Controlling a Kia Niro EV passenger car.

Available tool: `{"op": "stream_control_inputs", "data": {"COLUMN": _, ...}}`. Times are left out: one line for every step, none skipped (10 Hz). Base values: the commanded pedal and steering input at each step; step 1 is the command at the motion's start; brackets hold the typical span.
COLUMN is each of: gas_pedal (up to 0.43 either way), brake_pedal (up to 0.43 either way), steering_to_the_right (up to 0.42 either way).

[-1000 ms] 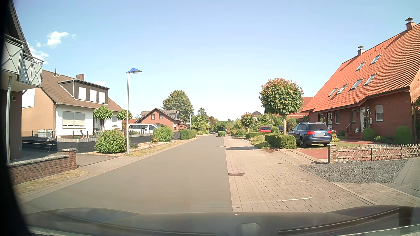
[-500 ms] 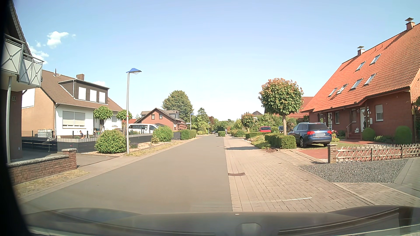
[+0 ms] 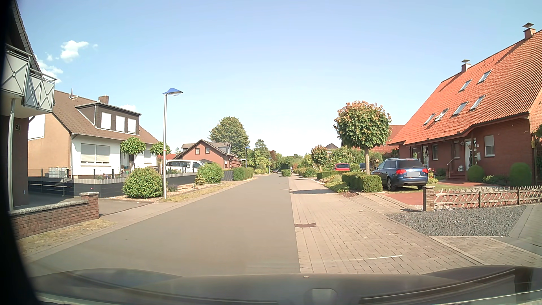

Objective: Follow the waypoints while adhering to traffic rules and regulations

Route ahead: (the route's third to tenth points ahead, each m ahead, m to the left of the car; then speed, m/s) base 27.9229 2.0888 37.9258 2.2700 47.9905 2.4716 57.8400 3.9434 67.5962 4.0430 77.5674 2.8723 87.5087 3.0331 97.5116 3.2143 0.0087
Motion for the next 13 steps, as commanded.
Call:
{"op": "stream_control_inputs", "data": {"gas_pedal": 0.0, "brake_pedal": 0.293, "steering_to_the_right": -0.016}}
{"op": "stream_control_inputs", "data": {"gas_pedal": 0.0, "brake_pedal": 0.293, "steering_to_the_right": -0.016}}
{"op": "stream_control_inputs", "data": {"gas_pedal": 0.0, "brake_pedal": 0.293, "steering_to_the_right": -0.016}}
{"op": "stream_control_inputs", "data": {"gas_pedal": 0.0, "brake_pedal": 0.293, "steering_to_the_right": -0.016}}
{"op": "stream_control_inputs", "data": {"gas_pedal": 0.0, "brake_pedal": 0.293, "steering_to_the_right": -0.016}}
{"op": "stream_control_inputs", "data": {"gas_pedal": 0.0, "brake_pedal": 0.293, "steering_to_the_right": -0.016}}
{"op": "stream_control_inputs", "data": {"gas_pedal": 0.0, "brake_pedal": 0.293, "steering_to_the_right": -0.016}}
{"op": "stream_control_inputs", "data": {"gas_pedal": 0.0, "brake_pedal": 0.293, "steering_to_the_right": -0.016}}
{"op": "stream_control_inputs", "data": {"gas_pedal": 0.0, "brake_pedal": 0.293, "steering_to_the_right": -0.016}}
{"op": "stream_control_inputs", "data": {"gas_pedal": 0.0, "brake_pedal": 0.293, "steering_to_the_right": -0.016}}
{"op": "stream_control_inputs", "data": {"gas_pedal": 0.0, "brake_pedal": 0.293, "steering_to_the_right": -0.016}}
{"op": "stream_control_inputs", "data": {"gas_pedal": 0.0, "brake_pedal": 0.293, "steering_to_the_right": -0.016}}
{"op": "stream_control_inputs", "data": {"gas_pedal": 0.0, "brake_pedal": 0.293, "steering_to_the_right": -0.015}}
